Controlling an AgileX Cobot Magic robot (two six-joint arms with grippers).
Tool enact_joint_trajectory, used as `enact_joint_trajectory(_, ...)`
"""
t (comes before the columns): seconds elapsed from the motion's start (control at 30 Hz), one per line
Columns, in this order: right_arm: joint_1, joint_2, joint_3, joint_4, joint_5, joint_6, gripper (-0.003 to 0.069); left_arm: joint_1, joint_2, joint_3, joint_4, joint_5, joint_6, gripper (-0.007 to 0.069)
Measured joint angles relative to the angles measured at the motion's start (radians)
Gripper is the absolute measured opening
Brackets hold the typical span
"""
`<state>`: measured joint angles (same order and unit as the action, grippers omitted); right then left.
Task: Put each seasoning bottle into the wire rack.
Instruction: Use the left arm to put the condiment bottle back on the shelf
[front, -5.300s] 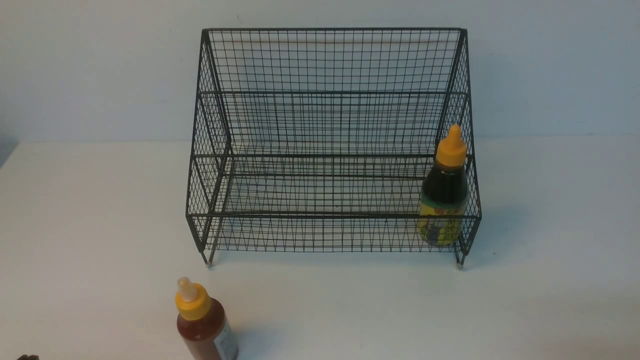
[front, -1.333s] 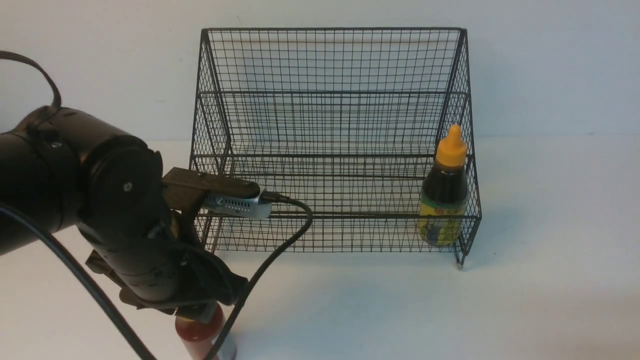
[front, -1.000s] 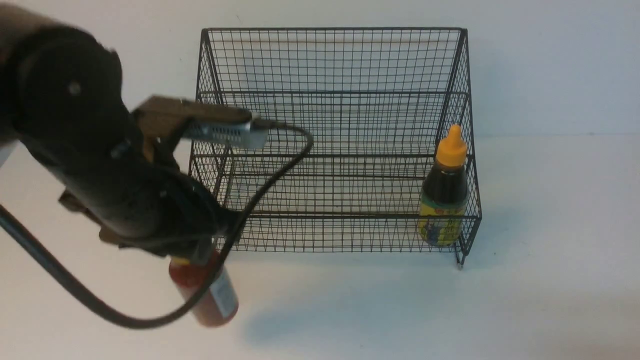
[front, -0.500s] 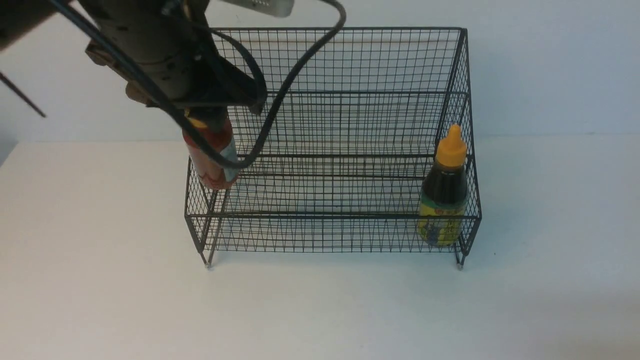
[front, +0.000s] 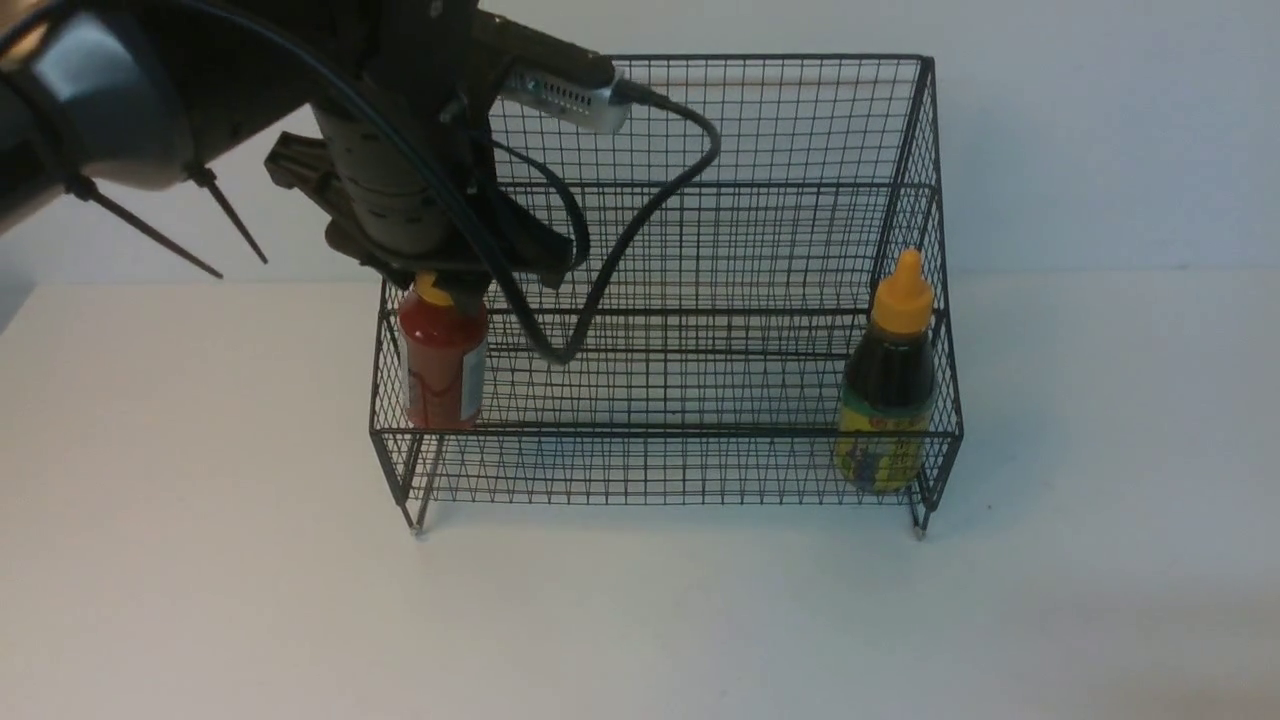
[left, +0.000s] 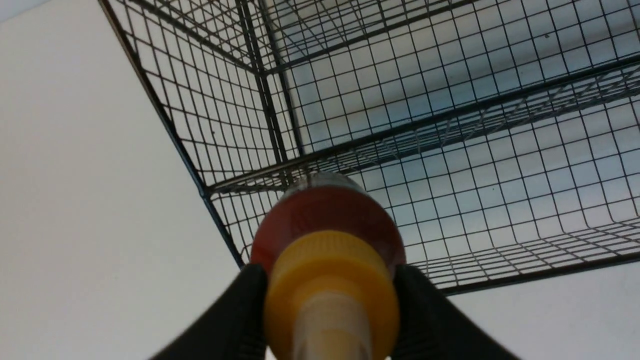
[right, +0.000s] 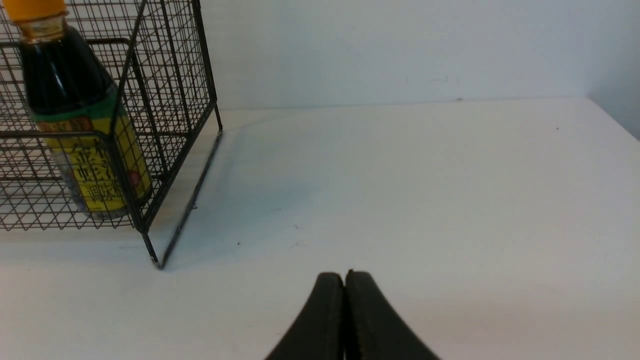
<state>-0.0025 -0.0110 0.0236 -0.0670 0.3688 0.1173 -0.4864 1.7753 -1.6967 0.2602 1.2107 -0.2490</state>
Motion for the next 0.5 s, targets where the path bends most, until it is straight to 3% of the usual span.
enact_joint_trajectory(0.23,0.000,0.000,0.000,0.000,0.000,0.001,-0.0015,0.111,0.030,0.000,-0.133,-0.023,0.000,0.0281)
enact_joint_trajectory(0.5,0.000,0.000,0.000,0.000,0.000,0.001,-0.0015,0.120,0.053,0.000,-0.154,-0.041,-0.007,0.0281)
